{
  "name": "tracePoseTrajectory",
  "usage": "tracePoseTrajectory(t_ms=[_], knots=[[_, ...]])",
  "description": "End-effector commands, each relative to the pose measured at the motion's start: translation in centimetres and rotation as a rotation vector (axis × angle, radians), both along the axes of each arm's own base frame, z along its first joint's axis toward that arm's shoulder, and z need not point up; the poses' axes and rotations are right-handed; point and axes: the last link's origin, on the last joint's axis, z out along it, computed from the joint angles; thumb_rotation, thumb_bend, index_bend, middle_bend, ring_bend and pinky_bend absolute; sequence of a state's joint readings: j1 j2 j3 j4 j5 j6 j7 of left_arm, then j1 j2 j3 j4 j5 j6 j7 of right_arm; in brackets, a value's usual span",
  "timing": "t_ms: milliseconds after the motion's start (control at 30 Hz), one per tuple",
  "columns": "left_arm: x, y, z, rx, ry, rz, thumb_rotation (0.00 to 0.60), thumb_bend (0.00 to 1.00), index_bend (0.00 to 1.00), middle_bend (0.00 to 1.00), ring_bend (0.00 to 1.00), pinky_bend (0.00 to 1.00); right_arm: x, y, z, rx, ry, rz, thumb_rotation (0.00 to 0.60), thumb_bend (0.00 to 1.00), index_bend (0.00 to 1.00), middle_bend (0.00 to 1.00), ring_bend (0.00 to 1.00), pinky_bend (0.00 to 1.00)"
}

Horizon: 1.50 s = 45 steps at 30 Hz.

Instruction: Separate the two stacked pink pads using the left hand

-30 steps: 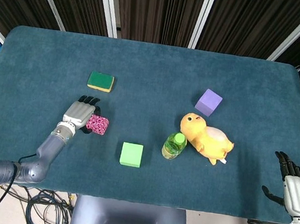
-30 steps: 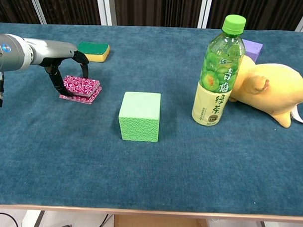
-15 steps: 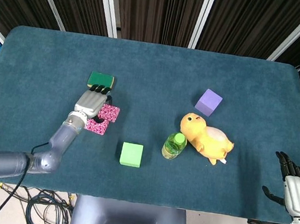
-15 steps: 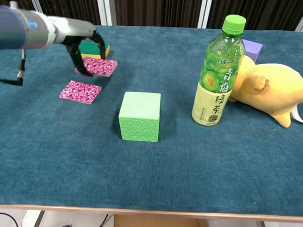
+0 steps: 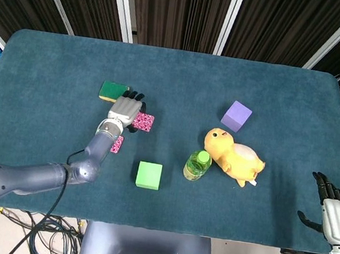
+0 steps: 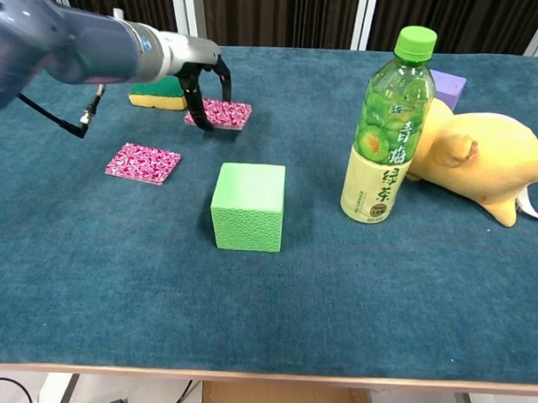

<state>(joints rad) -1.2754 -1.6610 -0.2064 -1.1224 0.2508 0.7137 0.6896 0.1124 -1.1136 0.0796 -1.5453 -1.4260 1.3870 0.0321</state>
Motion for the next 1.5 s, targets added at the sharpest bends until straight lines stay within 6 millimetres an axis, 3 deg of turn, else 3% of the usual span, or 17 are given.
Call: tracePoseTrajectory(t_ms=[33, 667, 933, 1500], knots=[[0.46, -0.11, -1.13, -0.027, 0.006, 0.0, 0.6, 0.24, 0.48, 0.15, 0.0, 0.0, -0.06, -0.03, 0.03, 0.002, 0.0, -0.003, 0.6, 0.2, 0.05, 0.08, 0.15, 0.22], [-0.01, -0.39, -1.89, -0.033, 0.063, 0.001, 0.6, 0.22, 0.44, 0.14, 0.0, 0.0, 0.1, 0.0, -0.08, 0.004, 0.004, 0.003, 0.6, 0.2, 0.05, 0.08, 0.15, 0.22], [-0.29, -0.63, -1.98, -0.045, 0.097, 0.004, 0.6, 0.17, 0.36, 0.13, 0.0, 0.0, 0.11, 0.02, -0.01, -0.001, 0.006, 0.003, 0.6, 0.2, 0.05, 0.08, 0.15, 0.22], [0.22, -1.04, -1.31, -0.014, 0.132, -0.034, 0.6, 0.17, 0.28, 0.1, 0.0, 0.0, 0.11, 0.07, 0.08, -0.005, 0.003, 0.005, 0.6, 0.2, 0.05, 0.08, 0.15, 0.22]])
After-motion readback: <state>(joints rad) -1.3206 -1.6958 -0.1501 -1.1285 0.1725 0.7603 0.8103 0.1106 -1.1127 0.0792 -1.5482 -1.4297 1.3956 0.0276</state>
